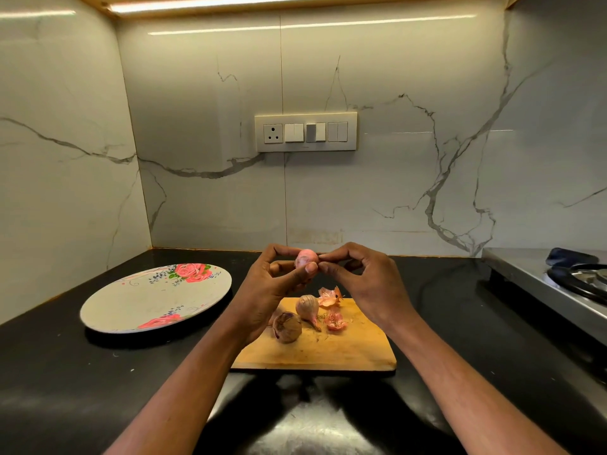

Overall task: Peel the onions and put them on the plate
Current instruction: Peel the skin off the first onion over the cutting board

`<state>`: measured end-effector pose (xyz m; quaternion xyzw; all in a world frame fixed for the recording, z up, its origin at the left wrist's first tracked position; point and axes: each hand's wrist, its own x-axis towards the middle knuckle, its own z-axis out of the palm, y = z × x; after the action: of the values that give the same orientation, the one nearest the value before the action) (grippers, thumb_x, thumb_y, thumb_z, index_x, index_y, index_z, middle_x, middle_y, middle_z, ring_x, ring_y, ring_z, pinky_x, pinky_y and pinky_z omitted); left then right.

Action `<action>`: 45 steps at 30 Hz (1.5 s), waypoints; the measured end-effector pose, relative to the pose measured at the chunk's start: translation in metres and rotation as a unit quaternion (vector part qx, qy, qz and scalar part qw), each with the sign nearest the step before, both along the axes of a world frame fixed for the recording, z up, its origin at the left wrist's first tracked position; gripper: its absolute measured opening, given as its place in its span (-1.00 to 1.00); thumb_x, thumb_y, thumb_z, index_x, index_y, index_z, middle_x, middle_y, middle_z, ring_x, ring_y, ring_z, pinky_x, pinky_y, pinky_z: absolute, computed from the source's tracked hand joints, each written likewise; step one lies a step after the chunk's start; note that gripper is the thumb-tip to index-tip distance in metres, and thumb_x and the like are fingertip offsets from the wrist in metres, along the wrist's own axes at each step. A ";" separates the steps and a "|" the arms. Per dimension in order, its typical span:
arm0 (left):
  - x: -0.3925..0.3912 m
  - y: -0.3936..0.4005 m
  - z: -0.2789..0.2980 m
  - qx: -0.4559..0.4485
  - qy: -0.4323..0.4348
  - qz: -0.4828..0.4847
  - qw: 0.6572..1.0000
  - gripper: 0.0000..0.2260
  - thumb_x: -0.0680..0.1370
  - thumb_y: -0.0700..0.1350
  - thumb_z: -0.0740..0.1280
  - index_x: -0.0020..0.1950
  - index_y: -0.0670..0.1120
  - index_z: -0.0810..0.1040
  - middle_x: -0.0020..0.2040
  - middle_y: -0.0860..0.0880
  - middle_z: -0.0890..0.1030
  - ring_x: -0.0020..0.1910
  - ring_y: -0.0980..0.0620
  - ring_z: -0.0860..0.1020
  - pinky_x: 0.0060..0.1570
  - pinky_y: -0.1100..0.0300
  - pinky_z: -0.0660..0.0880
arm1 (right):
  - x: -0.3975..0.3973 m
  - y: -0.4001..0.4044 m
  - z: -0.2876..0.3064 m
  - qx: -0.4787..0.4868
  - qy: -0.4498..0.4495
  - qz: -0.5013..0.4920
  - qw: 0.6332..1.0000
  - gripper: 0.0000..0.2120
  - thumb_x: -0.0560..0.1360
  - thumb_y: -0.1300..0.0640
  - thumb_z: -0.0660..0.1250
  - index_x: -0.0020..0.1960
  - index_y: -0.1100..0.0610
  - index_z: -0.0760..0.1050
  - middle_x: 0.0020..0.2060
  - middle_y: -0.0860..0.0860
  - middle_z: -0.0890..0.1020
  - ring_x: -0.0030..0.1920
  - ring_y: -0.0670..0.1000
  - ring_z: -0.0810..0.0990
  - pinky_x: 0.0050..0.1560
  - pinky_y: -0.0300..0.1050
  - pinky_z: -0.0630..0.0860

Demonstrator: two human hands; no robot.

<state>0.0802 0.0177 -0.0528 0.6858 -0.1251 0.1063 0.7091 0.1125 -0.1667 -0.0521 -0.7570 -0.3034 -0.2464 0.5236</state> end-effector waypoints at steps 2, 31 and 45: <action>0.001 0.000 -0.001 0.010 0.001 0.002 1.000 -0.47 0.33 0.03 0.50 0.25 -0.05 0.49 0.11 -0.14 0.67 0.11 -0.07 0.65 0.11 0.05 0.57 | 0.001 -0.001 0.001 -0.008 -0.017 -0.019 1.000 -0.89 0.45 0.08 0.51 -0.05 0.07 0.70 -0.19 -0.11 0.69 -0.16 -0.18 0.62 -0.21 -0.40 0.49; 0.001 -0.004 -0.002 0.116 -0.052 0.049 0.991 -0.56 0.35 0.01 0.48 0.20 0.00 0.52 0.17 0.09 0.60 0.18 0.21 0.56 -0.01 0.32 0.54 | -0.002 -0.004 0.005 -0.034 0.104 -0.036 0.993 -0.92 0.52 0.06 0.46 -0.05 0.06 0.67 -0.18 -0.10 0.65 -0.18 -0.16 0.57 -0.29 -0.46 0.43; 0.002 -0.003 -0.006 0.097 -0.055 0.012 0.994 -0.59 0.40 -0.21 0.50 0.20 -0.01 0.51 0.21 0.06 0.60 0.18 0.05 0.63 0.17 0.09 0.59 | -0.002 0.003 0.005 0.005 0.209 -0.020 0.978 -0.83 0.63 0.07 0.30 -0.07 0.06 0.64 -0.15 -0.03 0.66 -0.11 -0.11 0.57 -0.15 -0.22 0.44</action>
<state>0.0820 0.0148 -0.0583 0.7457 -0.1650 0.1396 0.6302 0.1102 -0.1641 -0.0475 -0.7951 -0.1705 -0.0944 0.5744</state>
